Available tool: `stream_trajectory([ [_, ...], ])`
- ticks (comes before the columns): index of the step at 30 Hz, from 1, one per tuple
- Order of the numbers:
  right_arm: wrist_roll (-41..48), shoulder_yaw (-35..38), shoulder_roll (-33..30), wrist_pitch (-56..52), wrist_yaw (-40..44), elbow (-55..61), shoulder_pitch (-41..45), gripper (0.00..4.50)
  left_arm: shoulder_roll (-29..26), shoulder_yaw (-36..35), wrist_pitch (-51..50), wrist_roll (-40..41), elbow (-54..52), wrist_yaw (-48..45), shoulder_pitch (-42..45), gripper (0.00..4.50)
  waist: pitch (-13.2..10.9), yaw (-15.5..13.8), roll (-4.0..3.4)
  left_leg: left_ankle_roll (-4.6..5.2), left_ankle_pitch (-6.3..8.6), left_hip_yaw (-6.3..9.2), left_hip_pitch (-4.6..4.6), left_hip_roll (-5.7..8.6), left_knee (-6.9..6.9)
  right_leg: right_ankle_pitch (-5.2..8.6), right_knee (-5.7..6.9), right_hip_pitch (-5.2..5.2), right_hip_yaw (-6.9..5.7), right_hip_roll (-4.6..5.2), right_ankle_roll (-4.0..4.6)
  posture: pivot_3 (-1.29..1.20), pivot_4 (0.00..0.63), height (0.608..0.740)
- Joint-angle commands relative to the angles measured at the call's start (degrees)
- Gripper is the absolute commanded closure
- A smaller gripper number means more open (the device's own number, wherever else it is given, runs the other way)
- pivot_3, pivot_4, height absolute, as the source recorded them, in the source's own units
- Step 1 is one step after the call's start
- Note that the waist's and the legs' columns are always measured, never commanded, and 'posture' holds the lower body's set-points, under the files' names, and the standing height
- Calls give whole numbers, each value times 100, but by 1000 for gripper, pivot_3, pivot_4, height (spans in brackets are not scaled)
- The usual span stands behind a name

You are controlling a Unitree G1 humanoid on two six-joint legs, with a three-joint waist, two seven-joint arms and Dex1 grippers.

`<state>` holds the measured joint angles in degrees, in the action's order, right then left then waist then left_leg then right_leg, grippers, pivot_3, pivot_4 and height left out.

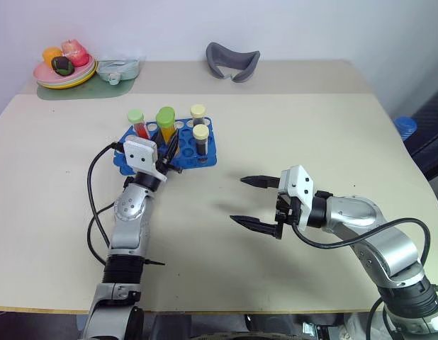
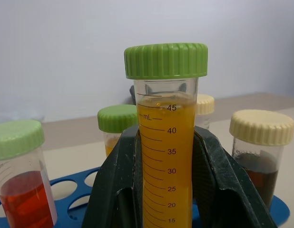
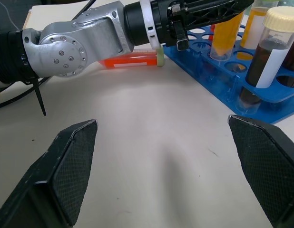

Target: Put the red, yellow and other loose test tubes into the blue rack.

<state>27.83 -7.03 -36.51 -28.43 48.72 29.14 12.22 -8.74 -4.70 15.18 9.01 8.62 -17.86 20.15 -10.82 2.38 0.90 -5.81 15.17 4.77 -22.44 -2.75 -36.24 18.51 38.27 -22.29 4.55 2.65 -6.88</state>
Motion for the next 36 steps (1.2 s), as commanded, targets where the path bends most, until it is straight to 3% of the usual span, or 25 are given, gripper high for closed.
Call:
stream_trajectory([
  [1,82,0,51,14,-11,295,6,0,-51,16,161,-111,3,32,24,3725,0,0,0,0,0,0,0,0,0,0,0,0,0,0,0,0,150,740],
  [26,82,-38,68,27,-8,256,41,0,-23,38,-121,-73,-143,-14,-82,3725,1,1,-1,0,0,0,2,0,1,0,0,1,0,-1,0,0,150,740],
  [33,71,-37,75,21,-23,270,33,0,-119,-95,-36,-168,-316,155,-91,415,1,3,-2,0,0,0,2,0,1,0,0,1,0,-1,0,0,150,740],
  [36,77,0,51,20,-20,289,5,0,-355,-294,-243,-3,-869,130,-234,415,1,11,-2,0,0,1,2,0,1,0,0,0,0,-1,0,0,150,740],
])
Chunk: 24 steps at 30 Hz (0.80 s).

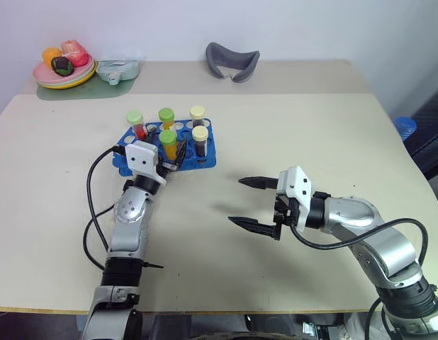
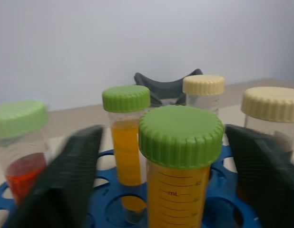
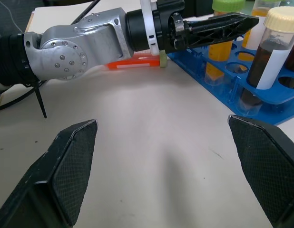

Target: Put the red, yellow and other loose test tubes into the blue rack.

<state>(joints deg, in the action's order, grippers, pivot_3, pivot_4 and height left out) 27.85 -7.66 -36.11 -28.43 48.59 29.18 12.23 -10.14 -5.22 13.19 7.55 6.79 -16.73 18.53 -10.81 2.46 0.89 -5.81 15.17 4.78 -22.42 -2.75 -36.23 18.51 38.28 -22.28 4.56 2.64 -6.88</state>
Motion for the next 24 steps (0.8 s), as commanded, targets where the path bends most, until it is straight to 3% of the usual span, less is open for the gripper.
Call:
stream_trajectory([
  [1,80,81,-3,23,0,291,-9,0,-305,-307,-165,218,-908,-1,-140,415,0,3,0,0,0,0,0,-1,1,0,1,-1,0,0,0,0,150,740],
  [8,117,214,-126,47,97,252,-85,0,-1325,-1068,-2244,1446,-2896,-28,-372,415,0,-7,0,0,0,1,-1,-2,2,0,1,1,0,0,0,0,150,740],
  [14,88,120,-85,117,278,37,86,0,-2884,-1982,-5238,3040,-3871,100,-447,415,-2,19,1,1,0,3,1,-2,3,1,4,0,-1,-1,0,0,150,740],
  [19,59,18,-42,171,448,-108,238,0,-4349,-1781,-7744,3431,-4172,60,-977,415,-5,19,3,1,1,3,3,-3,8,2,4,-3,0,-3,1,0,150,740],
  [24,20,-42,-30,231,533,-175,302,0,-4305,-1717,-9824,3967,-4103,341,-163,190,-11,-10,16,1,1,4,-1,-2,6,3,2,-2,-3,-2,1,0,150,740],
])
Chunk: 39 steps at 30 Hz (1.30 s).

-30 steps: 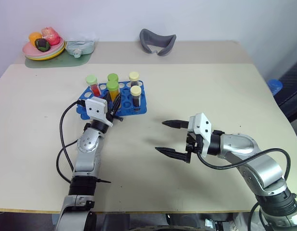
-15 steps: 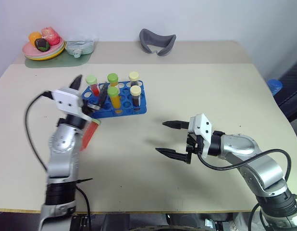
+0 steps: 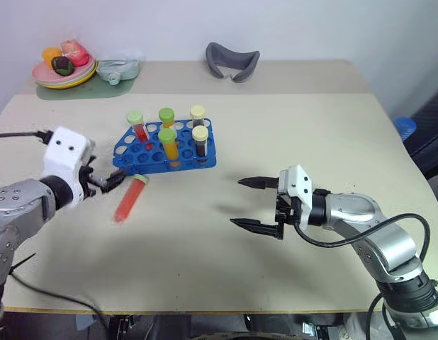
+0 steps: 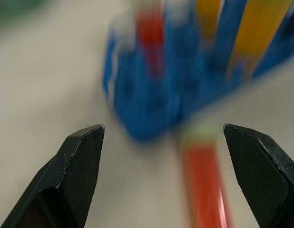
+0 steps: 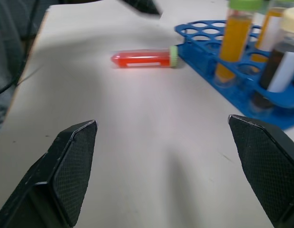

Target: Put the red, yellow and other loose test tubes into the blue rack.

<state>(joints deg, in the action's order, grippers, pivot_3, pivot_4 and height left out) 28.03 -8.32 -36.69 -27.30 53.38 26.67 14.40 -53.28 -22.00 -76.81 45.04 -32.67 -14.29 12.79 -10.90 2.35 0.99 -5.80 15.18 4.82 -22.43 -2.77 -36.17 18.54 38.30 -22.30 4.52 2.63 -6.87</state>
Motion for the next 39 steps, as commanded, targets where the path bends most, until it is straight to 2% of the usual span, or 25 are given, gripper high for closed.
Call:
stream_trajectory([
  [1,-2,11,33,124,59,84,81,0,67,44,-1133,151,-139,187,608,190,-1,5,6,0,0,1,-2,0,0,0,-1,-1,-1,0,0,0,150,740],
  [4,-17,-25,61,117,41,138,52,0,60,462,-1555,222,212,518,1003,190,-1,26,5,-1,0,1,-1,0,3,0,-2,-2,-1,-1,0,0,150,740],
  [12,-20,-107,162,63,-79,223,15,0,-87,1483,-1569,897,1319,1540,1836,190,-1,14,6,-2,0,1,-3,0,0,-1,0,-6,1,1,0,0,150,740],
  [16,-28,-152,195,87,-56,168,47,0,-310,2497,-1569,1096,2253,1587,2704,190,-1,13,7,-2,-1,3,-4,0,-1,-1,2,-6,0,0,1,0,150,740],
  [23,-48,-180,253,75,-148,243,19,0,-359,3484,-1569,1703,3063,1742,3393,190,-1,25,6,-2,-1,0,-5,1,2,0,4,-13,2,-1,1,0,150,740],
  [28,-30,-152,230,59,-215,328,-62,0,-326,3908,-1569,2160,3433,2077,3600,190,-1,22,6,-2,-1,0,-7,1,-2,0,4,-12,2,0,1,0,150,740],
  [35,-9,-158,219,42,-263,396,-125,0,-288,4044,-1569,2754,4062,2624,3742,190,-1,29,5,-2,-1,0,-6,1,-4,0,7,-12,3,1,1,0,150,740],
  [38,-6,-178,233,39,-263,395,-112,0,-245,3995,-1569,2892,4219,2853,3715,988,1,30,2,-2,-1,0,-4,1,-4,0,9,-12,3,0,1,0,150,740],
  [39,-8,-188,243,36,-265,386,-95,0,-238,3976,-1569,2977,4282,2946,3701,1444,1,30,2,-2,-1,0,-3,1,-4,0,10,-11,3,0,1,0,150,740],
])
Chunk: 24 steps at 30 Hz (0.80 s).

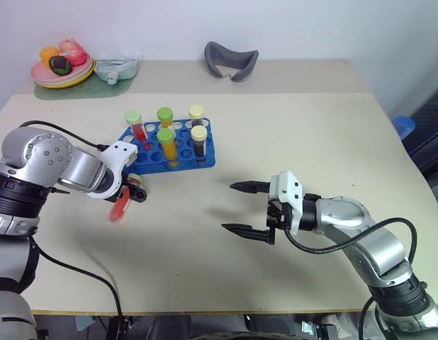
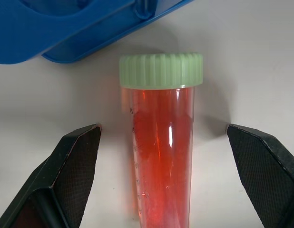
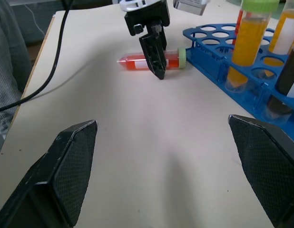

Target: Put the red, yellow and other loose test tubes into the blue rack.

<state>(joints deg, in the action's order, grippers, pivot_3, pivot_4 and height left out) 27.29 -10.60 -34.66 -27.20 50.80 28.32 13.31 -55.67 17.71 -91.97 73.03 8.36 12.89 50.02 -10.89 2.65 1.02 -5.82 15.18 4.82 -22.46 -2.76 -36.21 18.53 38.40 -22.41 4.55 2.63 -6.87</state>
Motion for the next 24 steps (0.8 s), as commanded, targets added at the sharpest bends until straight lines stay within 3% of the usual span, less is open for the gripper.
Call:
stream_trajectory([
  [1,63,33,46,25,-7,213,29,0,6,-10,-53,264,231,310,-32,1915,1,0,-1,0,0,0,1,0,0,0,0,0,0,0,0,0,150,740],
  [4,59,23,52,30,-1,198,47,0,14,-58,-53,457,287,539,-58,3411,2,-1,-2,0,0,0,1,0,-1,0,1,1,1,0,0,0,150,740],
  [5,59,24,51,34,3,194,48,0,-20,-84,-53,550,279,621,-83,3714,2,-1,-2,0,0,0,1,0,-1,0,1,1,1,0,0,0,150,740],
  [11,69,74,9,48,23,207,21,0,-793,-528,-53,1216,-333,776,-593,3714,1,87,-2,-1,0,0,1,-1,2,0,3,-4,3,0,0,0,150,740],
  [16,99,148,-48,53,54,234,-63,0,-1162,-2078,215,1292,-32,1162,-1352,3714,1,115,-1,-2,-1,1,1,-1,-3,0,15,-6,1,0,1,0,150,740],
  [19,101,109,-18,40,83,185,-31,0,-728,-3389,1382,624,-475,1761,-1949,3714,1,92,-1,-2,-1,1,2,0,-3,0,15,-4,1,4,0,0,150,740],
  [22,97,8,59,41,126,118,77,0,-383,-3605,3276,-1113,-1889,1209,-2487,3714,1,16,0,-8,-5,-2,0,-1,-2,0,10,-4,1,4,1,0,150,740],
  [24,103,-24,100,33,137,81,145,0,-124,-3566,3920,-1801,-2329,1066,-2682,3714,2,-27,1,-41,-22,-7,-3,0,0,-1,0,-4,2,5,1,0,150,740],
])
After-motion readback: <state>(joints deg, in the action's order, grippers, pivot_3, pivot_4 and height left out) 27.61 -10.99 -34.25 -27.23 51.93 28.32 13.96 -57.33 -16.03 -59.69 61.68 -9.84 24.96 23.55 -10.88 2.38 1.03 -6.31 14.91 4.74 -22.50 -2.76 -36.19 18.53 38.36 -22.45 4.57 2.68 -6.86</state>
